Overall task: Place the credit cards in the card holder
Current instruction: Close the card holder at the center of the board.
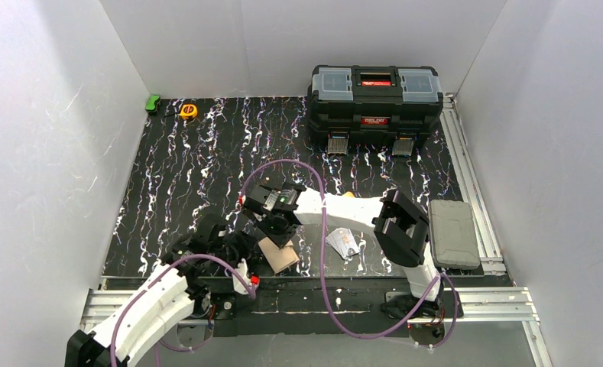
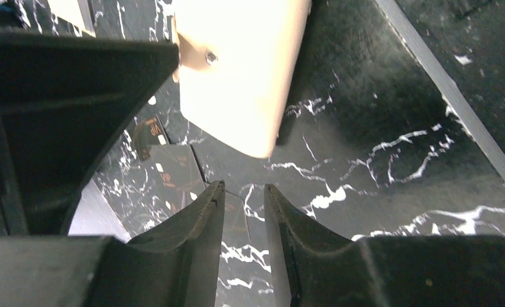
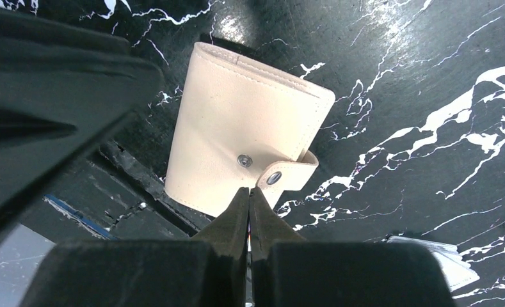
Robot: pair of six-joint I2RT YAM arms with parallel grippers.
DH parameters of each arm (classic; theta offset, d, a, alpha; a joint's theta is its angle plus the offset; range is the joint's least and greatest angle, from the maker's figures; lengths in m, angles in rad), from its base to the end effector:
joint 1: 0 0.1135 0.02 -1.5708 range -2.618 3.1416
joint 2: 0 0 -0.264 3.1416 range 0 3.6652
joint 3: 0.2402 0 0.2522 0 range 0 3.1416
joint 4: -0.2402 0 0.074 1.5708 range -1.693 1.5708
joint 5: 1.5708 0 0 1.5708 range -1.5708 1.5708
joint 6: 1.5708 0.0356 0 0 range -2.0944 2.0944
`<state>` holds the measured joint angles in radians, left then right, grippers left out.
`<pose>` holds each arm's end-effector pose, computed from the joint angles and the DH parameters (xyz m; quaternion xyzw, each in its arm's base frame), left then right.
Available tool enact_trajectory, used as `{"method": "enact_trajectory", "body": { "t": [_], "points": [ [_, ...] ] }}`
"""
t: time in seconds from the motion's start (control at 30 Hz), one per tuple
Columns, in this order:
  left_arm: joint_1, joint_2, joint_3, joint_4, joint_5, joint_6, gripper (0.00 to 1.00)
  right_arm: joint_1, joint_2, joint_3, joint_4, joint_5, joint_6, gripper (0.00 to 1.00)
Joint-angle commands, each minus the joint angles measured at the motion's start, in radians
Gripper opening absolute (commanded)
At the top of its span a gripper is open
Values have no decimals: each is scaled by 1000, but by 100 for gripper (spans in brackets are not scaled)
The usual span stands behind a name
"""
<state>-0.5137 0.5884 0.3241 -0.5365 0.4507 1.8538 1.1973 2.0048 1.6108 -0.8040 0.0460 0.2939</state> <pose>0.1024 -0.0756 0.1778 0.8682 0.2633 0.0650 0.4155 0.1548 0.3906 0.2124 -0.4250 0.8858 0.1091 0.1515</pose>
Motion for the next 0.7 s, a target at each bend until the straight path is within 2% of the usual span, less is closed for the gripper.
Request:
{"method": "enact_trajectory", "body": {
  "t": [0.0, 0.17, 0.23, 0.27, 0.4, 0.47, 0.53, 0.6, 0.67],
  "points": [
    [-2, 68, -40, 130, 151, 70, 29, -2, -2, 46, 13, 30, 15, 1],
    [-7, 245, -44, 221, 206, 155, 31, -19, -21, 34, 16, 21, 16, 1],
    [-22, 346, -28, 248, 220, 197, 32, -21, -48, -1, 27, 56, 25, 44],
    [-30, 361, -32, 235, 223, 229, 32, -21, -47, 3, 25, 64, 23, 46],
    [-61, 453, -9, 271, 204, 203, 32, -25, -24, 3, -3, 90, 25, 47],
    [-63, 527, 34, 294, 168, 163, 29, -39, -32, -14, 0, 93, 39, 40],
    [-63, 545, 42, 297, 155, 163, 28, -45, -34, -25, -1, 87, 44, 36],
    [-63, 555, 44, 297, 140, 167, 27, -45, -38, -37, -4, 91, 48, 37],
    [-64, 563, 43, 298, 125, 165, 26, -45, -49, -52, -9, 104, 56, 41]
  ]
}}
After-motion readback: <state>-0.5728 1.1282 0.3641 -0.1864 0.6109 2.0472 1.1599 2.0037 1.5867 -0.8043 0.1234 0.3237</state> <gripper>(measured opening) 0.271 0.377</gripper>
